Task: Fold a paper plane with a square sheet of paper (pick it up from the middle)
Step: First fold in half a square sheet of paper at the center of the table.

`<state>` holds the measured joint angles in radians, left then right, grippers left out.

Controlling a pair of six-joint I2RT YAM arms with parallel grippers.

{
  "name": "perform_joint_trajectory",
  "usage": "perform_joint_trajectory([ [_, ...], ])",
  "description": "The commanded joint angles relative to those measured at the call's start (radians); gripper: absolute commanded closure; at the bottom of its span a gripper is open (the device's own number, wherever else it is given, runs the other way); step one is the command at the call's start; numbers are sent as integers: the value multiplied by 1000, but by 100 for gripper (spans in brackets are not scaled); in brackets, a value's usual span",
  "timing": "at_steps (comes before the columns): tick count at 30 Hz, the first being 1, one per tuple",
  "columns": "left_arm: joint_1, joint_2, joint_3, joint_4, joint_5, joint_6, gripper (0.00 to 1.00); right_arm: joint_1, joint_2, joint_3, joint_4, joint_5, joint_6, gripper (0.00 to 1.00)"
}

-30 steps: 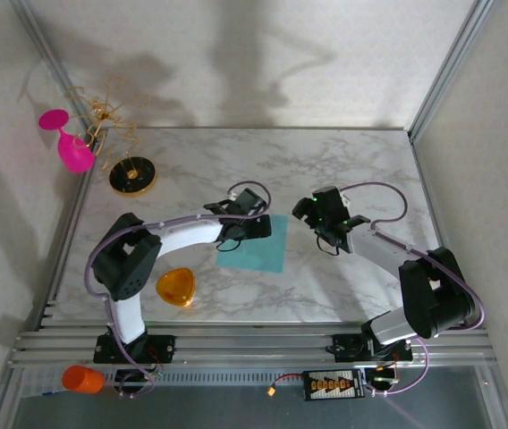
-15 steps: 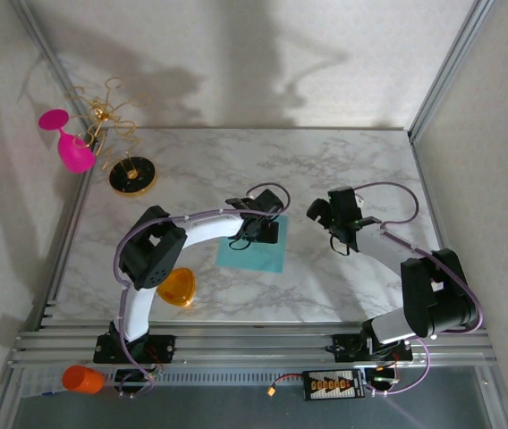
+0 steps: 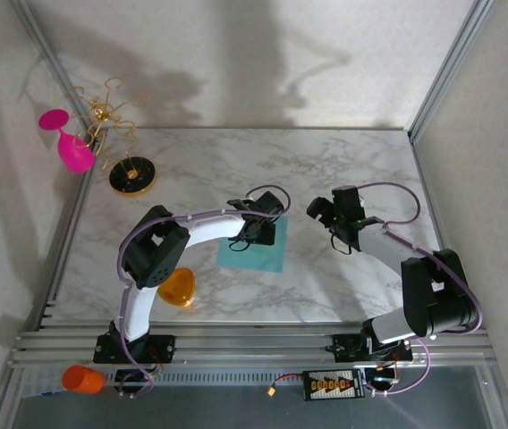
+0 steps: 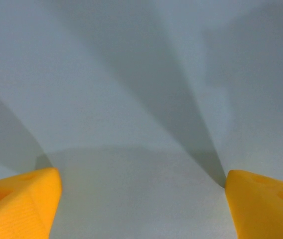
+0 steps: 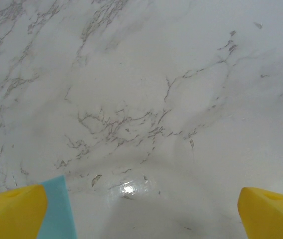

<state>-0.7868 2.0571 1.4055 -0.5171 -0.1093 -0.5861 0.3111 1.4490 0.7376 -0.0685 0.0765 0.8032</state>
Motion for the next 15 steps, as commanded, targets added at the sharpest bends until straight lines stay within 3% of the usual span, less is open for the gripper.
perform_joint_trajectory([
  [1,-5,49,-19,-8,-1,5,17,-6,3,-10,10,-12,9,1],
  [15,-3,28,-10,-4,15,-1,30,-6,3,-18,15,-13,21,1],
])
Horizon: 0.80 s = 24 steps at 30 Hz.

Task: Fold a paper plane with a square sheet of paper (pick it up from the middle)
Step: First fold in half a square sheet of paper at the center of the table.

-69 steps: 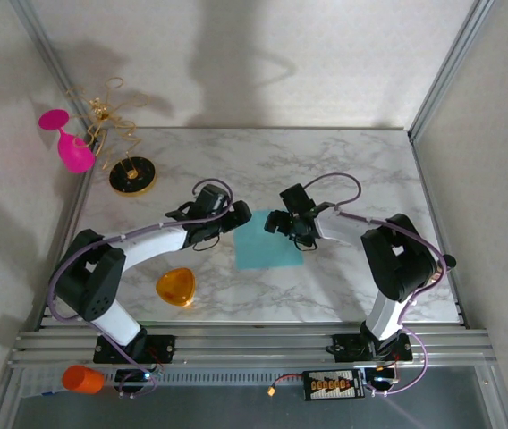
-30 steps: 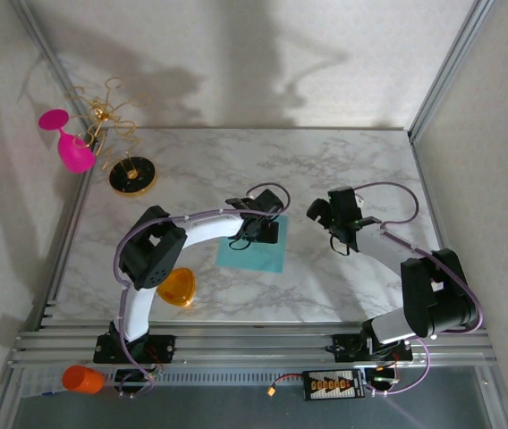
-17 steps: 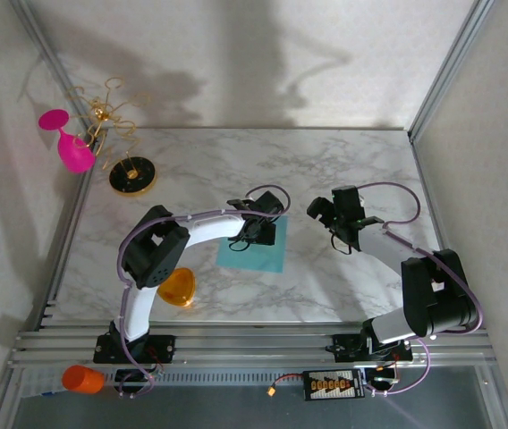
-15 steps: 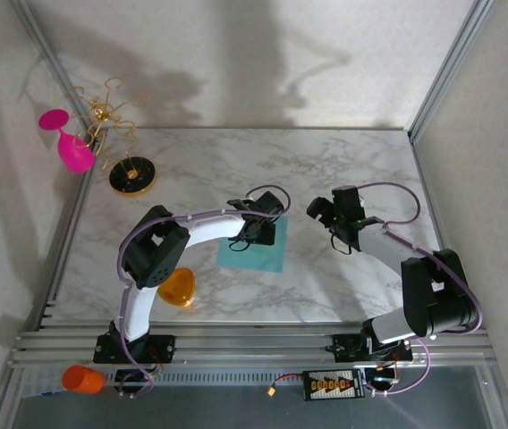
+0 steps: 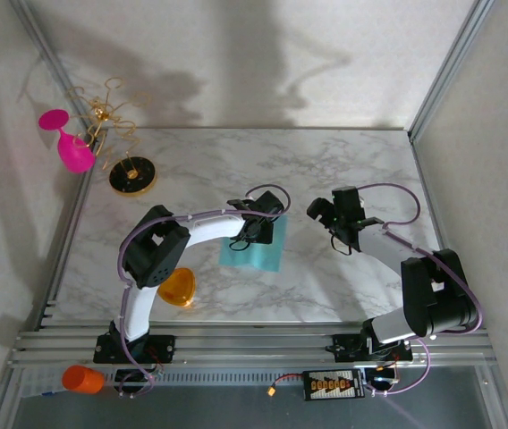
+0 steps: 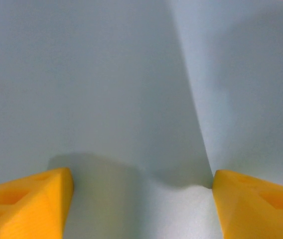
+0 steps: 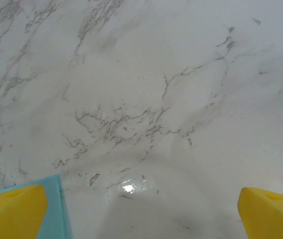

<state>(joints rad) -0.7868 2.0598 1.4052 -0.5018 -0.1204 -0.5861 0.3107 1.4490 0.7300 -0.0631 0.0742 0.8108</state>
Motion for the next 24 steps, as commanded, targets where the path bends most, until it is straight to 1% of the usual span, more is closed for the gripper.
perform_joint_trajectory([
  [1,-2,16,-11,-13,38,-3,31,-5,1,-10,10,-10,14,1],
  [4,-1,-9,-17,0,61,-10,35,-4,-1,-12,14,-11,13,1],
  [13,6,-24,30,-62,47,-20,35,-5,-4,-20,26,-21,16,1],
  [19,17,-5,23,-64,68,-55,47,-4,-12,-34,36,-23,21,1],
  [24,31,-59,22,-33,132,-51,55,-5,-25,-35,32,-18,20,1],
])
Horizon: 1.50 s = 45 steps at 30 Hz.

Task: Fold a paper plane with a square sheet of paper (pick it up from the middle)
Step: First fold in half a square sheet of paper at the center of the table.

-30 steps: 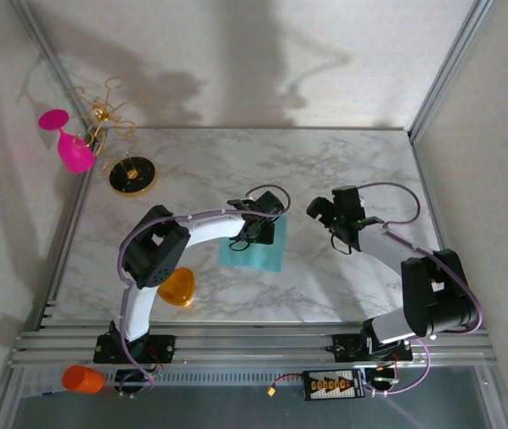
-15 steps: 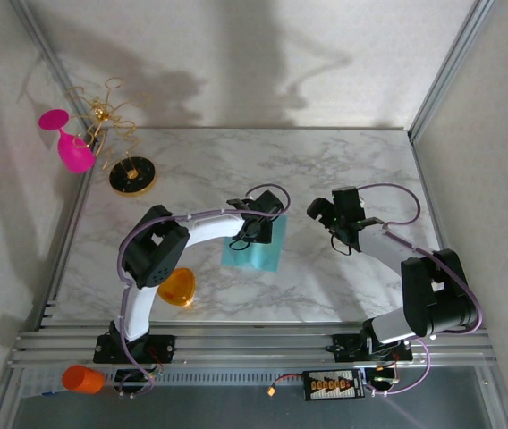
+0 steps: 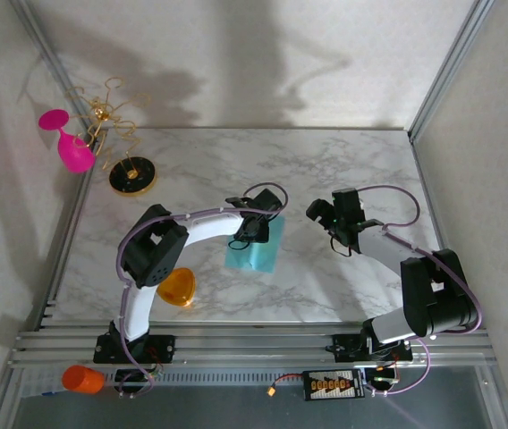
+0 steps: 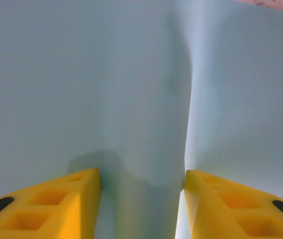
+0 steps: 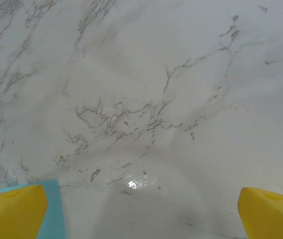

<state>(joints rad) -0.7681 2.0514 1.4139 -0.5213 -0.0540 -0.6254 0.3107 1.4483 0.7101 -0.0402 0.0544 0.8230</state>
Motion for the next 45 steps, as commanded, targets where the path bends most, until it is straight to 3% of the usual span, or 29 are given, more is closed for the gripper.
perform_joint_trajectory([
  [1,17,-71,7,2,90,-10,56,-7,-27,-15,9,2,8,1],
  [5,47,-187,-47,125,228,-9,69,-6,-40,-25,38,-16,7,1],
  [14,137,-296,-246,471,487,-120,70,-7,-102,-68,210,-172,-41,1],
  [19,156,-258,-316,601,524,-182,70,-7,-93,-101,339,-350,-62,4],
  [22,166,-229,-344,629,496,-191,71,-4,-63,-103,387,-440,-57,10],
  [27,184,-209,-422,669,452,-178,74,20,5,-79,406,-509,-80,29],
  [36,190,-201,-452,620,388,-135,76,111,181,48,302,-527,-101,67],
  [45,190,-179,-448,602,371,-117,77,185,337,173,174,-528,-146,84],
])
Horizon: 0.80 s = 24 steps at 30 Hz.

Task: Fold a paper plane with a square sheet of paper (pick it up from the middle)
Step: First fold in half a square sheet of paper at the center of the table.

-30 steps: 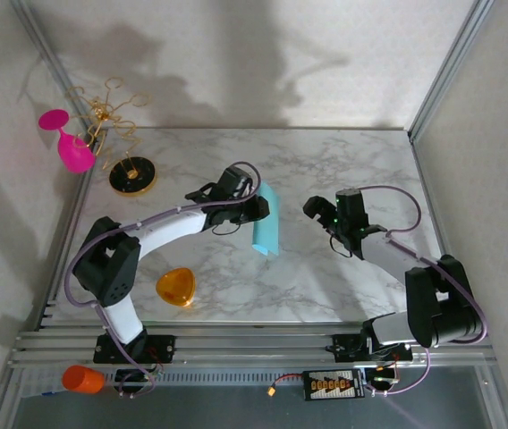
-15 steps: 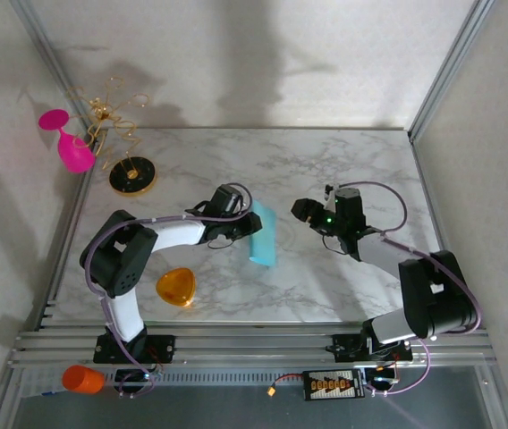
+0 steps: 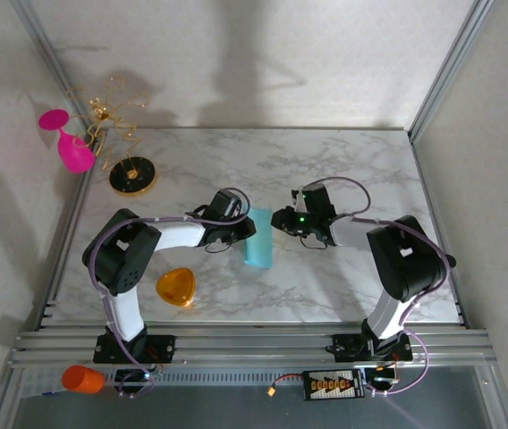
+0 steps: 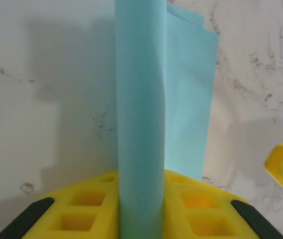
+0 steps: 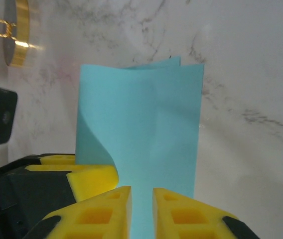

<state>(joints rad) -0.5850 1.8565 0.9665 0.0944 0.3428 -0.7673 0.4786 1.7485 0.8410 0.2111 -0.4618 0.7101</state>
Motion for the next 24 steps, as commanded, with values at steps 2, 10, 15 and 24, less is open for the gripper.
perform_joint_trajectory([
  [2,7,22,1,-16,-24,26,78,27,63,64,-109,-2,-42,86],
  [10,7,34,19,-44,-18,60,78,59,144,129,-202,21,-73,91],
  [15,7,34,51,-97,-26,90,74,75,175,149,-271,132,-69,93],
  [24,-5,-55,62,-248,-137,29,52,85,185,130,-288,208,-14,93],
])
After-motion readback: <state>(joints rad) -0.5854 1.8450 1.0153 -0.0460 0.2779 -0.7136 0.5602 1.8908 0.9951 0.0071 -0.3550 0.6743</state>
